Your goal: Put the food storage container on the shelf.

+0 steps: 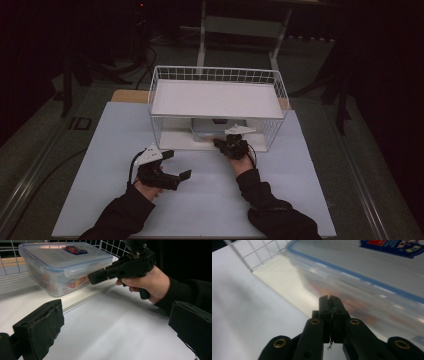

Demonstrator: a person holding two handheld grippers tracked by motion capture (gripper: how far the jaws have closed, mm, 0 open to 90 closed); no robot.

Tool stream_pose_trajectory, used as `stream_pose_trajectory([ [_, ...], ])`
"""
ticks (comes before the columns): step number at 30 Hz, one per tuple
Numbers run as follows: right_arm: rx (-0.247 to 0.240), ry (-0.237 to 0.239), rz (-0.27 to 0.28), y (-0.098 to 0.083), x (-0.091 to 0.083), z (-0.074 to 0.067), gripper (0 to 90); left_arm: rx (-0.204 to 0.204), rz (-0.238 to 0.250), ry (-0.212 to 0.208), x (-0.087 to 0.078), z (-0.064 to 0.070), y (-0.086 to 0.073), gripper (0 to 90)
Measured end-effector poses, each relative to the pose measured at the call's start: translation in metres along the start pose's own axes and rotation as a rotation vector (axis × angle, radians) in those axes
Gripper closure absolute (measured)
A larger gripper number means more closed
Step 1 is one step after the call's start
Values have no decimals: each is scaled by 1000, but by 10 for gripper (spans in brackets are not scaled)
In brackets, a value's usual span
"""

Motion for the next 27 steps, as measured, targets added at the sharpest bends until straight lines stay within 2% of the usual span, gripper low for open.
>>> stream_pose_trajectory([
  [1,-23,6,1,0,-6,-5,863,-1,1,1,0,0,0,0],
  [2,-23,6,1,0,-6,-5,863,-1,1,1,0,0,0,0],
  [6,17,25,27,1,-18,-10,737,4,-1,-1,-1,2,1,0],
  [7,17,25,27,1,-18,-10,737,4,-1,-1,-1,2,1,0],
  [9,28,34,56,4,-28,-13,493,10,-1,-6,-1,4,2,0],
  [11,43,70,87,7,-36,-18,347,15,-2,-13,-2,7,2,0],
  [12,43,70,87,7,-36,-18,347,15,-2,-13,-2,7,2,0],
  [14,57,101,106,8,-47,-26,197,20,-4,-16,-2,9,3,0],
  [18,60,123,122,9,-57,-32,169,21,-1,-25,-3,12,4,0],
  [19,44,125,120,7,-60,-35,133,23,-1,-26,-4,13,4,0],
  [20,17,117,124,6,-66,-37,140,23,-3,-28,-5,13,4,0],
  [23,5,115,135,2,-75,-39,141,16,1,-29,-6,14,5,0],
  [27,-42,118,103,-8,-84,-43,141,27,1,-35,-9,17,5,0],
])
Point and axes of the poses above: each handheld gripper's, and its own axes: x roughly forward along the jaws, y roughly out of its top, z roughly to its right, the point moved 10 cm from there along x, roughly forward along the jaws, and after that the axes turned 8 degrees about z, right-handed, at the moved point
